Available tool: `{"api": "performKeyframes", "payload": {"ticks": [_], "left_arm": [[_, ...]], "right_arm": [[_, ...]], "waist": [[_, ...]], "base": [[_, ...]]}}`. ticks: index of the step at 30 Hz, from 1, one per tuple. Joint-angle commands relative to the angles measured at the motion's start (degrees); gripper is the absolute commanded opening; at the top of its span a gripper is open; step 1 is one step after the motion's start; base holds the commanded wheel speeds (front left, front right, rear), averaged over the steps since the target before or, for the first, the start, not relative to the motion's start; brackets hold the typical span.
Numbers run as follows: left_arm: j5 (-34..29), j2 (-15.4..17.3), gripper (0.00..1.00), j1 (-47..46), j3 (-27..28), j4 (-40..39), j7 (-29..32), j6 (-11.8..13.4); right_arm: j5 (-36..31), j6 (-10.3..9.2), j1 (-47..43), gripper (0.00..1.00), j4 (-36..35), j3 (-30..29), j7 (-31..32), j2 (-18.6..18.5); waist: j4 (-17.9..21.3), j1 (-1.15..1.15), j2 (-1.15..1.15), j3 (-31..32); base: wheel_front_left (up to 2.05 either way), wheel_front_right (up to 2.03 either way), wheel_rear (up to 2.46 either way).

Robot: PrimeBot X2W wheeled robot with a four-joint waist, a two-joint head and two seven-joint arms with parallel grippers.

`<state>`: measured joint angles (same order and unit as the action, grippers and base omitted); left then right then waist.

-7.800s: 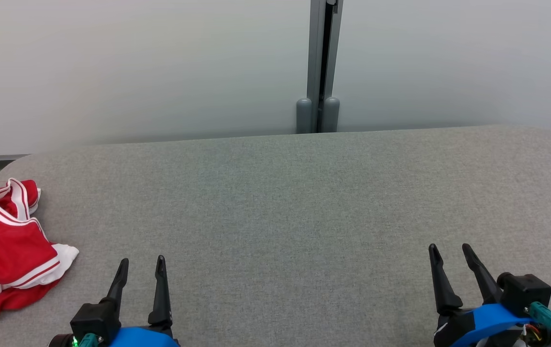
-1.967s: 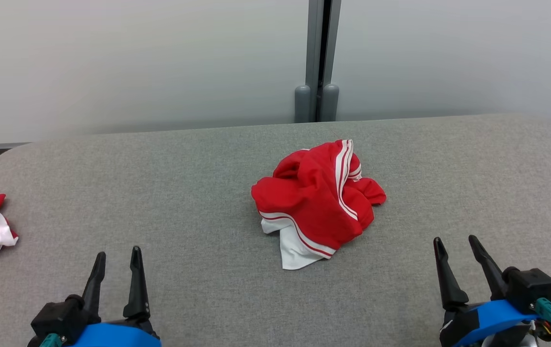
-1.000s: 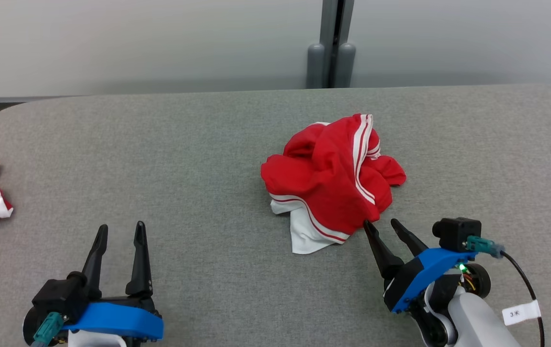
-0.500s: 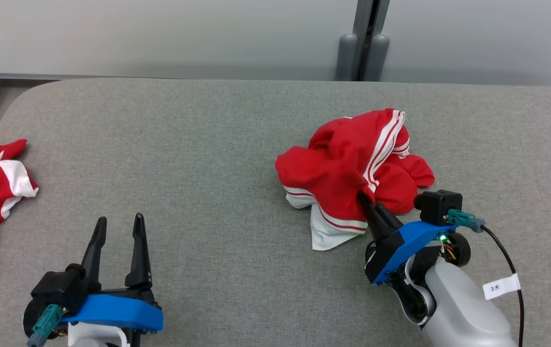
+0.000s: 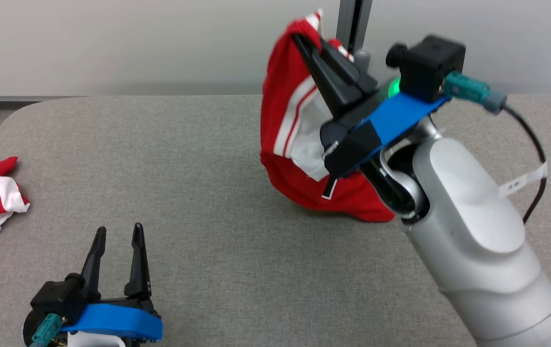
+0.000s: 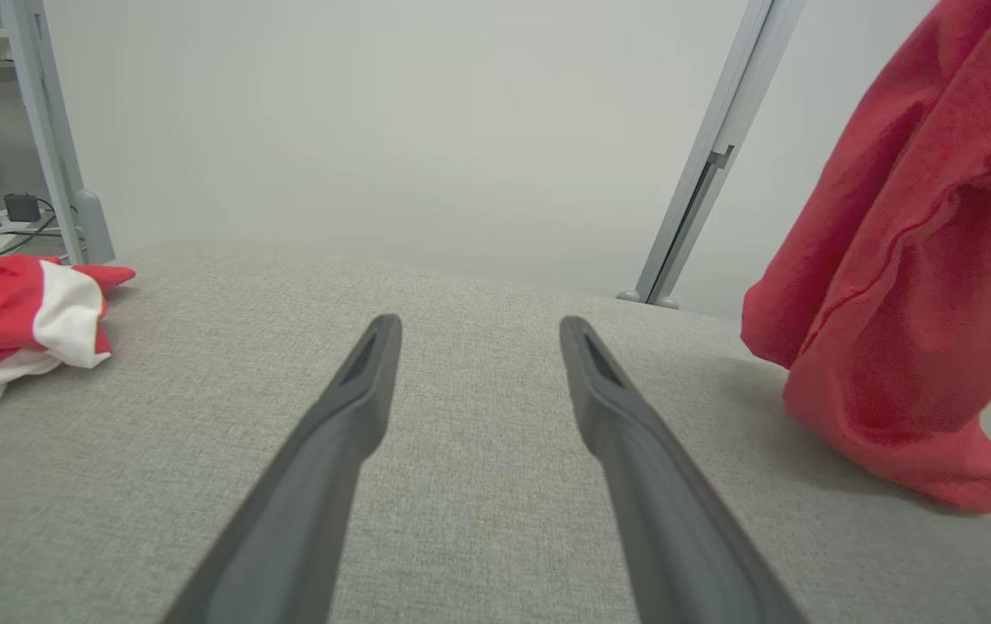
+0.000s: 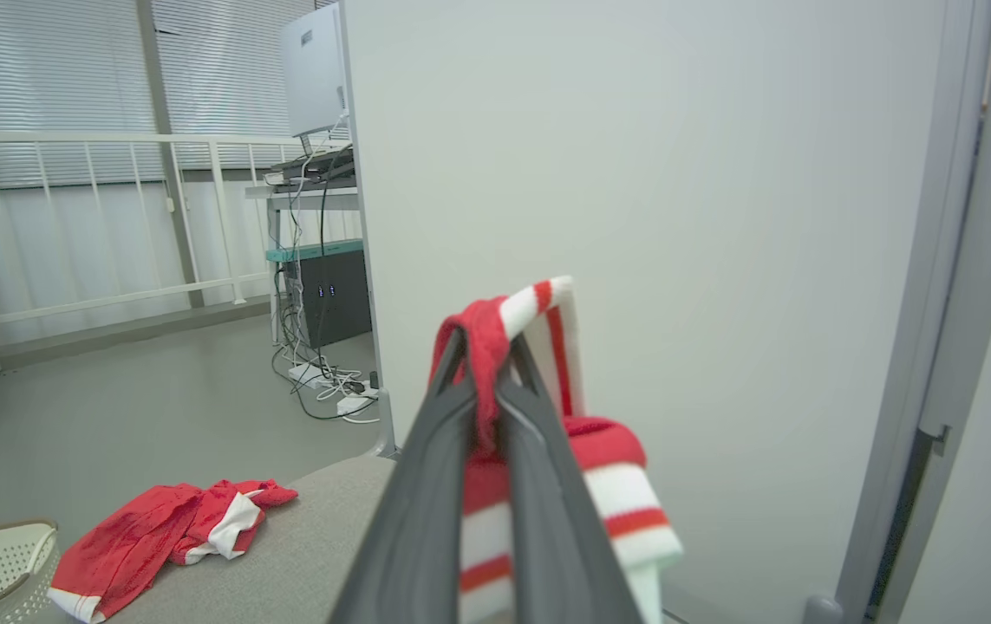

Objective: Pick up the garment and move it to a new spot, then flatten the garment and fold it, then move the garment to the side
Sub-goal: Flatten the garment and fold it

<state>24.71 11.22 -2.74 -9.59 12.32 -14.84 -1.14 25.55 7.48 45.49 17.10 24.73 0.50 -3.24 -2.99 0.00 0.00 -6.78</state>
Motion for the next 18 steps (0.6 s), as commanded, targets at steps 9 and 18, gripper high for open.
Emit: {"api": "performKeyframes", "payload": {"ticks": [9, 18], "left_arm": [[-0.5, 0.1, 1.0, -0.5, -0.1, -0.6, -0.3, -0.1], [-0.2, 0.3, 1.0, 0.5, 0.0, -1.2, -0.3, 0.4]], "right_arm": [[2.5, 0.02, 15.1, 0.0, -5.5, 1.1, -0.6, -3.0], [0.6, 0.03, -0.7, 0.0, -3.9, -8.7, 4.8, -8.7]], "waist": [[-0.2, 0.0, 0.0, -0.4], [1.4, 0.0, 0.0, -0.2]], "base": [[0.0, 0.0, 0.0], [0.0, 0.0, 0.0]]}}
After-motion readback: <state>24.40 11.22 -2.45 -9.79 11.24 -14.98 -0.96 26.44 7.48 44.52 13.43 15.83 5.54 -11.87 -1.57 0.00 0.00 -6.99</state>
